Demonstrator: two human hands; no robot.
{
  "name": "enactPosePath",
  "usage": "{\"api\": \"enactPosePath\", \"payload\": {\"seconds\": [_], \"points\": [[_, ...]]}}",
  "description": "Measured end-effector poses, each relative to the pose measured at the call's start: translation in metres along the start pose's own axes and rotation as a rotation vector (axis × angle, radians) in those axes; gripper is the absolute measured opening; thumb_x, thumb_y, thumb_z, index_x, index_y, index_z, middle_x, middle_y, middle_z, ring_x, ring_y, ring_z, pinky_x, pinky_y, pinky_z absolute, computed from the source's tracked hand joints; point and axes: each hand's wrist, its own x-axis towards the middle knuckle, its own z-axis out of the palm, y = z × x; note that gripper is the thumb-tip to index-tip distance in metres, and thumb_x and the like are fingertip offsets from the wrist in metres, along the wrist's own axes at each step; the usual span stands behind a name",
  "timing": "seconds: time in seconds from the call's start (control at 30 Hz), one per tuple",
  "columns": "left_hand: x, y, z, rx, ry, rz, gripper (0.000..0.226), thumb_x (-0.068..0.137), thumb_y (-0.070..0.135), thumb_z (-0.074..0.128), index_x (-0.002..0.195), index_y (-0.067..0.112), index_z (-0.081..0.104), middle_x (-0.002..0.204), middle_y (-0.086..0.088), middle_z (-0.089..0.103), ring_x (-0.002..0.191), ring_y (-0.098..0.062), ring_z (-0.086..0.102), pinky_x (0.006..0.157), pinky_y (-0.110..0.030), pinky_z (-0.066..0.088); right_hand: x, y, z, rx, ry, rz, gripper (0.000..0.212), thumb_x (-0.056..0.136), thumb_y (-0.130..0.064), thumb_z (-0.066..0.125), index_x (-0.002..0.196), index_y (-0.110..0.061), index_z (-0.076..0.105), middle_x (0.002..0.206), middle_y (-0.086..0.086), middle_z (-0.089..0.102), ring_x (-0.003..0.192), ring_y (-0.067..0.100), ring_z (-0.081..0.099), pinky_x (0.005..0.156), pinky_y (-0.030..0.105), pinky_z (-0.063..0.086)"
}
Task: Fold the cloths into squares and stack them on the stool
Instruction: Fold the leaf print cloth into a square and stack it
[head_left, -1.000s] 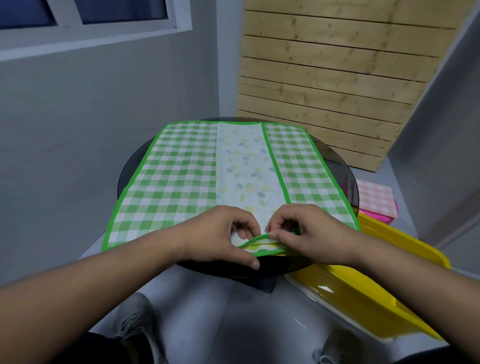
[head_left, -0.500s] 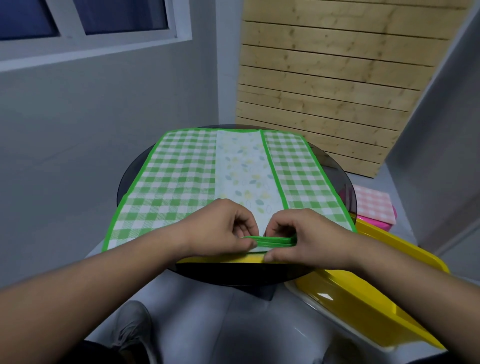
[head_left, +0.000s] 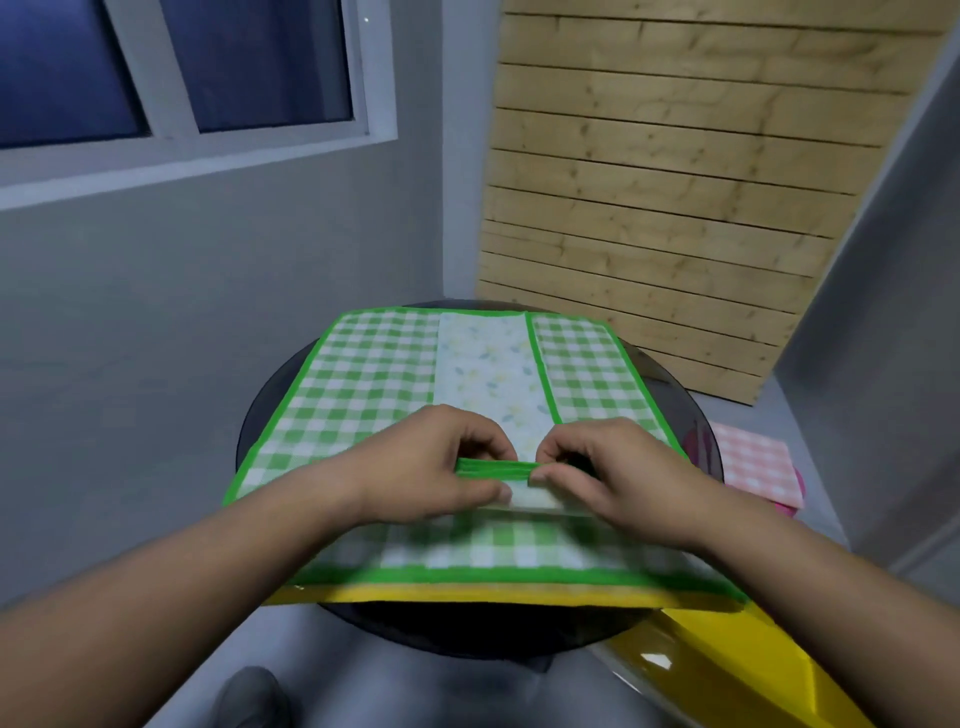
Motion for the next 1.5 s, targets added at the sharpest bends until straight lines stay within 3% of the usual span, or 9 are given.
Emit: {"api": "enactPosePath", "payload": {"seconds": [0.17, 0.37, 0.47, 0.6, 0.8, 1.0, 1.17, 1.37, 1.5], "points": [[0.023, 0.0, -0.019, -0.22, 0.229, -0.026, 0.003, 0.083, 0.014, 0.079, 0.084, 0.012, 0.076, 0.073, -0.001, 0.073, 0.064, -0.007, 0.061, 0.064, -0.022, 0.05, 0.025, 0.02, -0.021, 0.496, 0.112, 0.199, 0.026, 0.076, -0.041, 0.081, 0.082, -0.016, 0.073, 0.071, -0.01, 0.066, 0.066, 0.008, 0.057, 0.063, 0.025, 0.045], [0.06, -0.014, -0.029, -0.452, 0.481, -0.116, 0.015, 0.082, 0.018, 0.081, 0.088, 0.006, 0.074, 0.068, 0.0, 0.065, 0.056, -0.009, 0.055, 0.054, -0.015, 0.045, 0.04, 0.068, -0.004, 1.215, -0.019, 0.473, 0.089, 0.051, -0.049, 0.093, 0.121, -0.002, 0.065, 0.122, 0.02, 0.068, 0.113, 0.035, 0.065, 0.099, 0.049, 0.051], [0.08, -0.023, -0.033, -0.556, 0.574, -0.169, 0.019, 0.083, 0.015, 0.08, 0.093, 0.002, 0.071, 0.064, -0.001, 0.062, 0.048, -0.006, 0.052, 0.046, -0.014, 0.042, 0.044, 0.076, 0.012, 1.175, -0.101, 0.504, 0.059, 0.07, -0.026, 0.085, 0.123, -0.007, 0.066, 0.123, 0.016, 0.068, 0.115, 0.034, 0.065, 0.107, 0.051, 0.044], [0.101, -0.043, -0.034, -0.655, 0.625, -0.257, 0.021, 0.081, 0.026, 0.082, 0.097, 0.017, 0.072, 0.089, -0.009, 0.072, 0.068, -0.014, 0.066, 0.068, -0.025, 0.054, 0.05, 0.079, 0.02, 0.992, -0.07, 0.489, 0.031, 0.089, -0.005, 0.062, 0.12, -0.01, 0.066, 0.117, 0.008, 0.072, 0.109, 0.028, 0.069, 0.1, 0.048, 0.05], [0.114, -0.058, -0.025, -0.843, 0.624, -0.415, 0.042, 0.086, 0.032, 0.077, 0.118, 0.01, 0.062, 0.1, -0.011, 0.074, 0.074, -0.016, 0.073, 0.059, -0.024, 0.056, 0.054, 0.083, 0.023, 0.766, 0.0, 0.484, 0.023, 0.095, -0.011, 0.06, 0.115, -0.023, 0.064, 0.111, -0.011, 0.074, 0.102, 0.009, 0.07, 0.088, 0.03, 0.055], [0.099, -0.07, -0.023, -0.577, 0.353, -0.665, 0.06, 0.081, 0.027, 0.082, 0.121, 0.012, 0.039, 0.093, 0.006, 0.058, 0.076, -0.008, 0.06, 0.045, -0.016, 0.046, 0.059, 0.097, 0.038, 0.692, 0.143, 0.576, 0.03, 0.087, -0.022, 0.073, 0.112, -0.012, 0.06, 0.079, 0.007, 0.074, 0.071, 0.021, 0.071, 0.064, 0.036, 0.057], [0.091, -0.084, -0.019, -0.27, 0.287, -0.675, 0.079, 0.077, 0.027, 0.084, 0.139, 0.015, 0.039, 0.12, -0.005, 0.061, 0.101, -0.021, 0.063, 0.079, -0.03, 0.052, 0.064, 0.1, 0.044, 0.677, 0.171, 0.622, 0.046, 0.086, -0.013, 0.074, 0.121, -0.025, 0.047, 0.057, -0.011, 0.062, 0.051, 0.0, 0.06, 0.049, 0.014, 0.043], [0.088, -0.091, -0.007, -0.176, 0.327, -0.607, 0.062, 0.084, 0.02, 0.078, 0.138, 0.021, 0.048, 0.134, -0.017, 0.056, 0.105, -0.029, 0.062, 0.069, -0.023, 0.046, 0.072, 0.103, 0.047, 0.477, 0.185, 0.632, 0.018, 0.085, -0.018, 0.075, 0.102, -0.02, 0.07, 0.068, -0.003, 0.041, 0.058, 0.011, 0.042, 0.059, 0.022, 0.039], [0.087, -0.091, -0.002, -0.084, 0.295, -0.545, 0.061, 0.09, 0.026, 0.071, 0.145, 0.018, 0.046, 0.146, -0.005, 0.05, 0.13, -0.023, 0.051, 0.109, -0.035, 0.042, 0.075, 0.103, 0.047, 0.424, 0.164, 0.662, 0.023, 0.086, -0.017, 0.073, 0.109, -0.016, 0.07, 0.071, -0.006, 0.046, 0.063, 0.009, 0.048, 0.062, 0.019, 0.04]]}}
